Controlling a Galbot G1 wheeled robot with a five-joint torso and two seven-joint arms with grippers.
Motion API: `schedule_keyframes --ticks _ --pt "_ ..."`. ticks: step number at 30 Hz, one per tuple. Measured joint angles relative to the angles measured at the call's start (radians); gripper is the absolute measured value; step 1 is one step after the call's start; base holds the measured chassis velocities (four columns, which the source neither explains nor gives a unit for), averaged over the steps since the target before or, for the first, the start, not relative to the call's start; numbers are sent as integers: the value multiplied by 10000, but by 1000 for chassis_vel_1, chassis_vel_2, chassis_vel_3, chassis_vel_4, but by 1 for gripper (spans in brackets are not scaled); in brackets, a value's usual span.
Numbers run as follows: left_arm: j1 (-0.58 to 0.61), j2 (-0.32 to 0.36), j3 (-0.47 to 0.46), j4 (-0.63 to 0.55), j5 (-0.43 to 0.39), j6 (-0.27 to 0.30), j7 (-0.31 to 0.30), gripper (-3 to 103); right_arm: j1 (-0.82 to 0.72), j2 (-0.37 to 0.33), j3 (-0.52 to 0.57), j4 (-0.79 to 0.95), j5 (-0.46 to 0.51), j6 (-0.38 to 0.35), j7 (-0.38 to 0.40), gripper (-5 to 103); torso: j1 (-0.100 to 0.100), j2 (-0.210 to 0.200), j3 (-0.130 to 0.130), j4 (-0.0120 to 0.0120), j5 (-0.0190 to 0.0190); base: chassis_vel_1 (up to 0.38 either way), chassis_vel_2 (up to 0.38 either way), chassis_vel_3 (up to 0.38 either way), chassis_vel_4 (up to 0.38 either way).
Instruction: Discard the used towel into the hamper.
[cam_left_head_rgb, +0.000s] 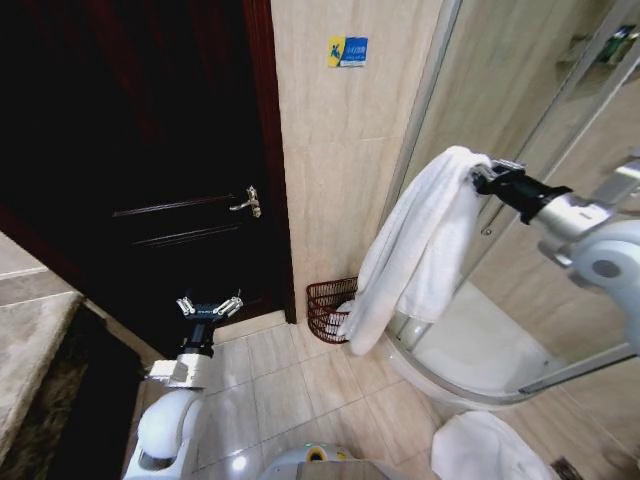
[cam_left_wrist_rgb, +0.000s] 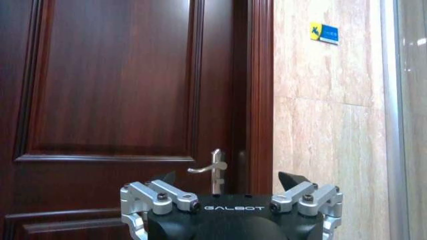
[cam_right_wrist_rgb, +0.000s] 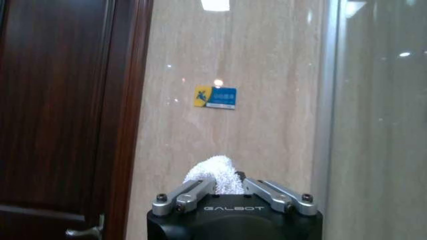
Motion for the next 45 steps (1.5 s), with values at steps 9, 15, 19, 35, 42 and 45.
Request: schedule_keyframes --ticks 9,15,19,35,42,45 --pt "9 -78 -52 62 48 -12 -7 100 4198 991 -3414 -1260 -288 -72 293 3 1 -1 1 4 0 0 0 0 0" --pt "-49 -87 5 39 147 103 -9 100 5822 995 -4157 -2161 -329 -371 151 3 1 -1 0 0 4 0 0 0 0" --pt "-95 -102 20 18 192 144 -11 100 6514 945 -4618 -2679 -337 -414 28 3 0 0 -1 -5 0 0 0 0 0" --pt "187 -498 -280 42 82 -199 -52 100 11534 3207 -9136 -6615 -1153 -90 71 3 1 -1 0 2 -2 0 0 0 0" --pt "-34 -367 -262 260 -266 -211 -68 100 12143 4371 -9404 -8532 -2111 253 -142 3 0 0 0 -5 2 0 0 0 0" --pt "-37 -357 -268 302 -354 -218 -94 100 12244 4879 -9387 -9217 -2471 451 -162 3 0 0 0 0 2 0 0 0 0"
